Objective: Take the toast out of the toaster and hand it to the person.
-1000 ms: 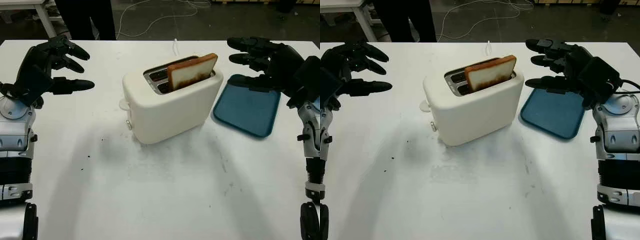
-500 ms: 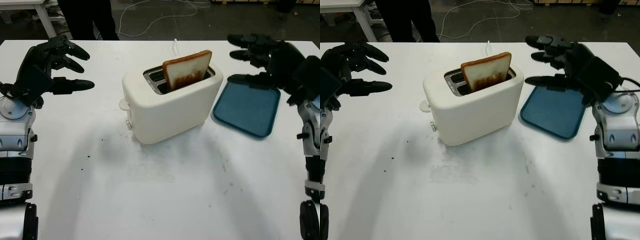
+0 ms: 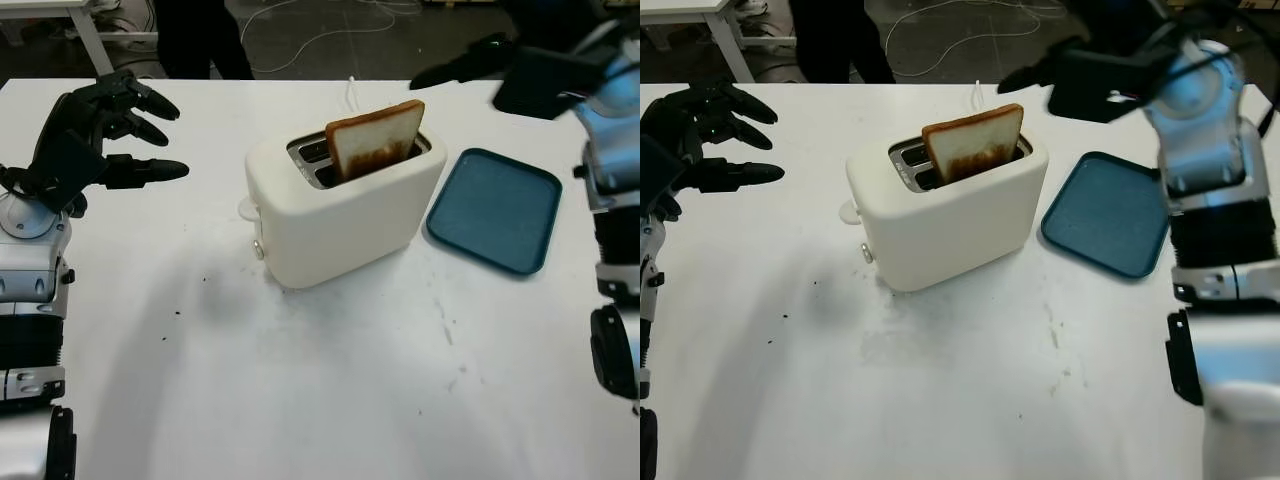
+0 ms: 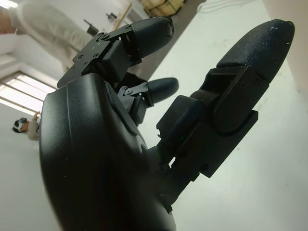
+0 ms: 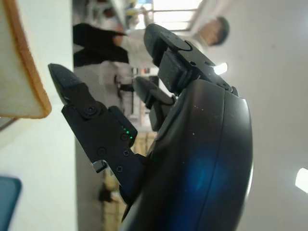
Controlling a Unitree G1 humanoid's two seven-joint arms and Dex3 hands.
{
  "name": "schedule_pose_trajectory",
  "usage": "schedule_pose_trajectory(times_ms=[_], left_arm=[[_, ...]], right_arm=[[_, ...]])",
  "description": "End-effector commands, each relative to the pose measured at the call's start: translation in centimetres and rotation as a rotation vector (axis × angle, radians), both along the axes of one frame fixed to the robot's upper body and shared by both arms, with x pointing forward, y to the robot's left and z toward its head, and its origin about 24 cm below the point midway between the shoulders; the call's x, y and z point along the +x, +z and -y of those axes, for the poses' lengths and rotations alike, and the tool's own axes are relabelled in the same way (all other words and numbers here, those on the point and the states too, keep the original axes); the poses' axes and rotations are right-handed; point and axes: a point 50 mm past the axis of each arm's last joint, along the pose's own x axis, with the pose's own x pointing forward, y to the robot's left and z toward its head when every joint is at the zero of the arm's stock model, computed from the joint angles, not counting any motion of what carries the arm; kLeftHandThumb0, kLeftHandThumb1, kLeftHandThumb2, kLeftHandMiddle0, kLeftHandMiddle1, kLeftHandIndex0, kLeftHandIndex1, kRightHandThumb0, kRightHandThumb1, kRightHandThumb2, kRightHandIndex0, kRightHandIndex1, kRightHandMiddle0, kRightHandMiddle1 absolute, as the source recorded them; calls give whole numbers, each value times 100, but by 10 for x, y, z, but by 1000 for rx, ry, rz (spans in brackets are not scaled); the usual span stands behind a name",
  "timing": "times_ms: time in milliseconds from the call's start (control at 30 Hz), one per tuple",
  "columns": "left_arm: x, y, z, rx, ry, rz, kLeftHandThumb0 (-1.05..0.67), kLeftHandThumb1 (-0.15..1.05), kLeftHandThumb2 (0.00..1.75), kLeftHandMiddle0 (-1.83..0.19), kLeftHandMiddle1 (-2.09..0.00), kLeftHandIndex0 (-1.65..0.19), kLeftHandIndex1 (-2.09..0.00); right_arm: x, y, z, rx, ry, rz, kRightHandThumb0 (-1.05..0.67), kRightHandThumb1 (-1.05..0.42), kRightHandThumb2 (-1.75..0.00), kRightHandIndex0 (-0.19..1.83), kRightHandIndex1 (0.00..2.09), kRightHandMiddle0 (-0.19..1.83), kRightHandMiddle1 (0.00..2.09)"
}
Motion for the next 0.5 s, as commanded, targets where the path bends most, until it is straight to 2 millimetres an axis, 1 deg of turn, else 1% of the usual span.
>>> schedule_pose_trajectory(times_ms=[0, 67, 167, 267, 400, 467], left_arm=[[0, -1, -1, 1, 4, 3, -105, 55, 0, -50, -130, -56, -113], [0, -1, -1, 3, 3, 3, -105, 55, 0, -50, -130, -56, -113], [0, -1, -1, 2, 3, 5, -105, 55, 0, -49, -130, -55, -114], [0, -1, -1, 0, 8, 3, -105, 55, 0, -50, -130, -56, -114], [0, -1, -1, 14, 14, 1, -105, 56, 1, -51, -129, -56, -113], [0, -1, -1, 3, 10, -5, -105, 55, 0, -50, -128, -56, -113]], right_arm=[[4, -2, -8, -75, 0, -13, -35, -50, -1, 47, 55, 69, 8], [8, -8, -10, -110, 17, -49, -40, -52, -1, 48, 52, 67, 6], [11, -18, -12, -187, 22, -80, -53, -57, -2, 49, 50, 67, 5], [13, -26, -14, -223, 43, -117, -53, -59, -2, 48, 48, 67, 4], [13, -31, -15, -240, 71, -164, -47, -61, -1, 46, 48, 65, 3], [13, -32, -16, -274, 66, -181, -50, -62, -1, 45, 48, 65, 3]])
